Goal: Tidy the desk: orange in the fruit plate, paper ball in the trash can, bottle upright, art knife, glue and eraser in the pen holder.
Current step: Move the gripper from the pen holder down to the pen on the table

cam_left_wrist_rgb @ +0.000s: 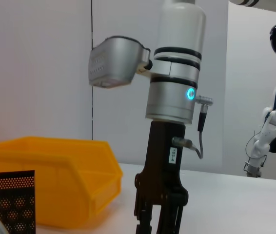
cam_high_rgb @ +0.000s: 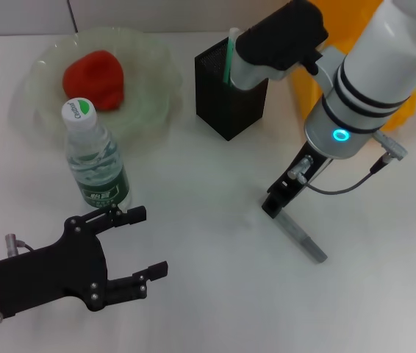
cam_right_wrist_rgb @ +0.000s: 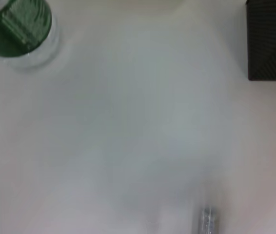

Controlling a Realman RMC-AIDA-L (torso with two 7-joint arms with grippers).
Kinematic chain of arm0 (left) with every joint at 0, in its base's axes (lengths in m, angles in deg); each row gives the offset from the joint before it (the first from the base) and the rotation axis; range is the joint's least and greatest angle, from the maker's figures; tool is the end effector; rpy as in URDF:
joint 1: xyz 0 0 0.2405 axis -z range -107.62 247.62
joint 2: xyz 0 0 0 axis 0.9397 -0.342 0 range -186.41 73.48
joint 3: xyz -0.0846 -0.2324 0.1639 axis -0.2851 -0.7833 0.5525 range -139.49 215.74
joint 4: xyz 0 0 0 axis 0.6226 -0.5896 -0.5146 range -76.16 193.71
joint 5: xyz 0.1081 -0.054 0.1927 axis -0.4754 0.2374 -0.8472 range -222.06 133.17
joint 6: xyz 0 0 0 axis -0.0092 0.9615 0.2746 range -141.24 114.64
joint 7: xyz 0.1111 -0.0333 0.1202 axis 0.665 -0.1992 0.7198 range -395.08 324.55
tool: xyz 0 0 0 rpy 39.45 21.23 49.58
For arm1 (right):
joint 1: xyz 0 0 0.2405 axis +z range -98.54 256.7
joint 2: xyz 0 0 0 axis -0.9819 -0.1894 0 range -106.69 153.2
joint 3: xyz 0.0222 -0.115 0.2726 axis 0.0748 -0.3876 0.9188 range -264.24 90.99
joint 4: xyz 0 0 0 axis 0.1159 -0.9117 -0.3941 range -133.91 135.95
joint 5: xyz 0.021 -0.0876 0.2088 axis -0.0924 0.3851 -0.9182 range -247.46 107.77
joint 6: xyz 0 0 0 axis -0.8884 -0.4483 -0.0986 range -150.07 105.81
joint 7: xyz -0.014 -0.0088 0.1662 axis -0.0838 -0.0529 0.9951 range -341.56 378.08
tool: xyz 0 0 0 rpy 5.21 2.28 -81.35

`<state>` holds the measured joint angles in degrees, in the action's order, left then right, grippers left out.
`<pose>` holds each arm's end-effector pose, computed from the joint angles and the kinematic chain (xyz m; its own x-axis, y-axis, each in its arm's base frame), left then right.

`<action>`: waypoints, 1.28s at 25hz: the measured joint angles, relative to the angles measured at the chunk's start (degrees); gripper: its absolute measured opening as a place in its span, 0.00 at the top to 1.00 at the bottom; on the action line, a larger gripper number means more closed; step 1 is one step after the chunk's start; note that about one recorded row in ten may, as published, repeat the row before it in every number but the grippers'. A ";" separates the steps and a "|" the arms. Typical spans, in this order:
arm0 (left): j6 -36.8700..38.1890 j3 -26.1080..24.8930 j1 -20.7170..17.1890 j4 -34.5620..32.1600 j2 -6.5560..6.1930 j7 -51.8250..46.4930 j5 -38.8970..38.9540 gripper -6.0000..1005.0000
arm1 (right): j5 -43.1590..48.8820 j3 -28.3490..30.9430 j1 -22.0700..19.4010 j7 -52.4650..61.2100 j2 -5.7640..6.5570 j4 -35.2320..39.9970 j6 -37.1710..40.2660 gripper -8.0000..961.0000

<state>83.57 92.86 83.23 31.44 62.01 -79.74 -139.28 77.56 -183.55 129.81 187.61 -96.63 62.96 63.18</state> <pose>-0.3393 0.2473 -0.0685 0.7779 0.0544 0.6261 0.2554 -0.9376 -0.2358 0.1549 0.4025 -0.1180 0.6135 -0.7073 0.3512 -0.5465 -0.7013 -0.4578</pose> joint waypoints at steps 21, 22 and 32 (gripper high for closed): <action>-0.11 -0.04 0.04 0.00 0.00 0.00 0.01 0.19 | -2.04 -3.38 1.40 0.02 0.00 -6.36 -4.18 0.47; -0.11 -0.05 0.04 0.00 0.00 0.00 0.00 0.19 | -2.08 -3.45 1.40 0.02 0.00 -6.42 -4.23 0.48; -0.12 0.01 0.04 0.07 0.07 0.04 0.00 0.19 | -2.81 -3.46 1.74 0.02 0.00 -8.17 -4.82 0.59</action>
<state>83.45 92.86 83.27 31.52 62.08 -79.69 -139.28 74.74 -187.00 131.55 187.63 -96.63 54.79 58.37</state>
